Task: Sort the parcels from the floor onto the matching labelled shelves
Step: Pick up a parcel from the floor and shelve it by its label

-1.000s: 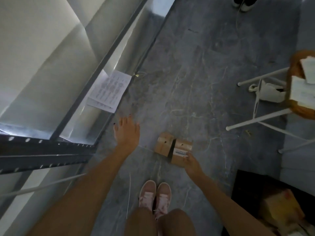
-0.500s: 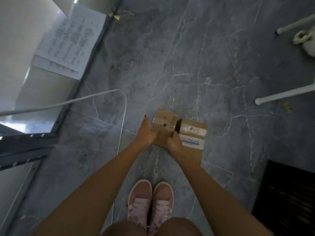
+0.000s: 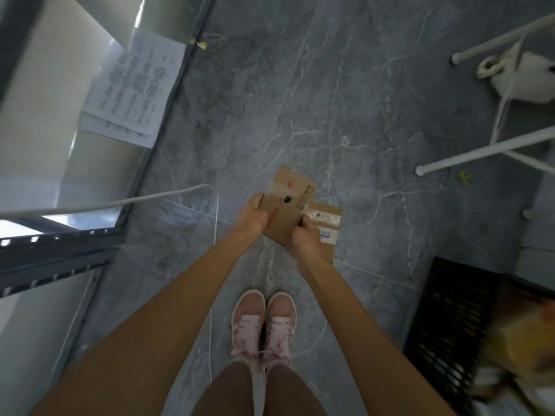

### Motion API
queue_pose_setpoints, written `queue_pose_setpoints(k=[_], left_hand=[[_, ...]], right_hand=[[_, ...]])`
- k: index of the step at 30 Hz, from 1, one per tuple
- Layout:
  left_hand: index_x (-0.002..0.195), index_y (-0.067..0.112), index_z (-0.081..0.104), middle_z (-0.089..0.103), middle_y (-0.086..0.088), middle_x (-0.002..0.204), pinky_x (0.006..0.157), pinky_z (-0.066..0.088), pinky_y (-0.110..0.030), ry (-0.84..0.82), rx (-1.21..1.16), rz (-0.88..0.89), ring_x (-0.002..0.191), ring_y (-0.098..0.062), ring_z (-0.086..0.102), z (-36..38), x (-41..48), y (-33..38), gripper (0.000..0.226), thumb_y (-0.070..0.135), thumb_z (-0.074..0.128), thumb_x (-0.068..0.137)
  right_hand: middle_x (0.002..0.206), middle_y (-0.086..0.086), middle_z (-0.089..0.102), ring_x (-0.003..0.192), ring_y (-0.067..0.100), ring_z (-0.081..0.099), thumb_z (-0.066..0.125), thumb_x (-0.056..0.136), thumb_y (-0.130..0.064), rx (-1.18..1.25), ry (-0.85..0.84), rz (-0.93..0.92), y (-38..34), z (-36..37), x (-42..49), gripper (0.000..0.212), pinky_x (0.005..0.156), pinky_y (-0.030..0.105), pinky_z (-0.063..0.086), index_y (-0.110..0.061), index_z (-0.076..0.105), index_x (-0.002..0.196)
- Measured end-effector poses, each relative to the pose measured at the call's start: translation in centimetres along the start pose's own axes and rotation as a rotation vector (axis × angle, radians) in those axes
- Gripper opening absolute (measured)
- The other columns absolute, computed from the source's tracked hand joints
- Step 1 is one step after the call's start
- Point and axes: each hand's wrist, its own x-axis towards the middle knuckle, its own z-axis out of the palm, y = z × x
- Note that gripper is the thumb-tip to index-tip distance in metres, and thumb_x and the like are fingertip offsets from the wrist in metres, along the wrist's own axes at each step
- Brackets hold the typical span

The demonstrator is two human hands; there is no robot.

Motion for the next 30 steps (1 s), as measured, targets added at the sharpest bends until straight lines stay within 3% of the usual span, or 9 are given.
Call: queue_pose_setpoints(k=[2,4,8,10,14,17,19,22,30], left_hand=[[0.13,0.014,0.052,0.06,-0.009,0.123,0.082,0.048,-0.03,0.009,-0.043,0.05,0.106,-0.025,0.058,-1.8,-3.6,2.8,0.04,0.006,0.041,0.093],[0.129,0.015,0.055,0.061,-0.008,0.124,0.082,0.046,-0.027,0.044,-0.043,0.086,0.108,-0.025,0.059,-3.8,-7.1,5.5,0.039,0.01,0.037,0.095],[0.126,0.01,0.059,0.061,-0.009,0.127,0.099,0.045,-0.033,0.03,-0.012,0.197,0.116,-0.024,0.057,-7.7,-14.2,11.4,0.038,0.006,0.037,0.095],[0.12,0.005,0.062,0.064,-0.011,0.122,0.099,0.046,-0.037,0.03,-0.004,0.284,0.112,-0.026,0.06,-9.8,-17.1,14.7,0.033,0.004,0.042,0.094],[0.114,0.001,0.065,0.067,-0.012,0.112,0.091,0.049,-0.027,0.126,-0.044,0.394,0.102,-0.024,0.062,-13.8,-23.5,22.3,0.026,0.007,0.054,0.091],[0.11,-0.002,0.066,0.068,-0.013,0.105,0.073,0.047,-0.01,0.168,-0.135,0.49,0.091,-0.02,0.061,-16.2,-29.0,27.8,0.024,0.005,0.054,0.091],[0.107,-0.001,0.067,0.069,-0.015,0.103,0.073,0.048,-0.016,0.185,-0.202,0.52,0.088,-0.02,0.061,-17.4,-32.4,30.6,0.022,0.005,0.054,0.091],[0.107,-0.002,0.065,0.066,-0.013,0.101,0.062,0.043,-0.003,0.198,-0.279,0.54,0.089,-0.017,0.057,-19.5,-37.3,34.1,0.022,0.007,0.052,0.092],[0.125,0.007,0.05,0.059,-0.016,0.123,0.077,0.049,-0.022,0.083,-0.449,0.636,0.104,-0.021,0.059,-24.7,-48.4,39.7,0.031,0.018,0.045,0.097]], right_hand=[[0.12,0.007,0.064,0.104,0.027,0.061,0.033,0.086,0.008,0.012,0.021,-0.076,-2.5,-1.0,-4.5,0.056,0.082,0.04,0.054,-0.018,0.051,0.132],[0.118,0.005,0.064,0.102,0.023,0.061,0.034,0.091,0.004,0.03,0.039,-0.133,-5.2,-1.9,-9.1,0.047,0.087,0.04,0.053,-0.016,0.054,0.129],[0.122,0.001,0.061,0.098,0.017,0.056,0.034,0.093,-0.003,0.044,0.145,-0.196,-11.1,-3.6,-17.6,0.044,0.084,0.032,0.047,-0.016,0.054,0.13],[0.114,-0.003,0.057,0.097,0.014,0.052,0.036,0.097,-0.009,0.073,0.162,-0.229,-14.7,-4.5,-21.9,0.038,0.082,0.027,0.041,-0.014,0.053,0.13],[0.117,0.004,0.063,0.095,0.014,0.056,0.039,0.098,-0.016,0.1,0.2,-0.352,-21.1,-5.9,-29.8,0.033,0.079,0.025,0.045,-0.014,0.057,0.126],[0.108,0.003,0.062,0.087,0.012,0.056,0.039,0.098,-0.014,0.189,0.211,-0.411,-25.7,-6.8,-35.8,0.031,0.068,0.022,0.046,-0.011,0.057,0.123],[0.108,0.003,0.059,0.095,0.017,0.057,0.039,0.098,-0.016,0.22,0.214,-0.428,-27.8,-7.5,-39.8,0.034,0.081,0.03,0.049,-0.012,0.055,0.128],[0.119,0.004,0.059,0.111,0.024,0.057,0.04,0.098,-0.019,0.287,0.19,-0.455,-30.0,-8.4,-45.1,0.037,0.098,0.043,0.047,-0.014,0.051,0.133],[0.121,0.006,0.057,0.105,0.018,0.054,0.038,0.099,-0.015,0.3,0.103,-0.676,-34.6,-9.7,-57.3,0.036,0.096,0.038,0.047,-0.011,0.05,0.133]])
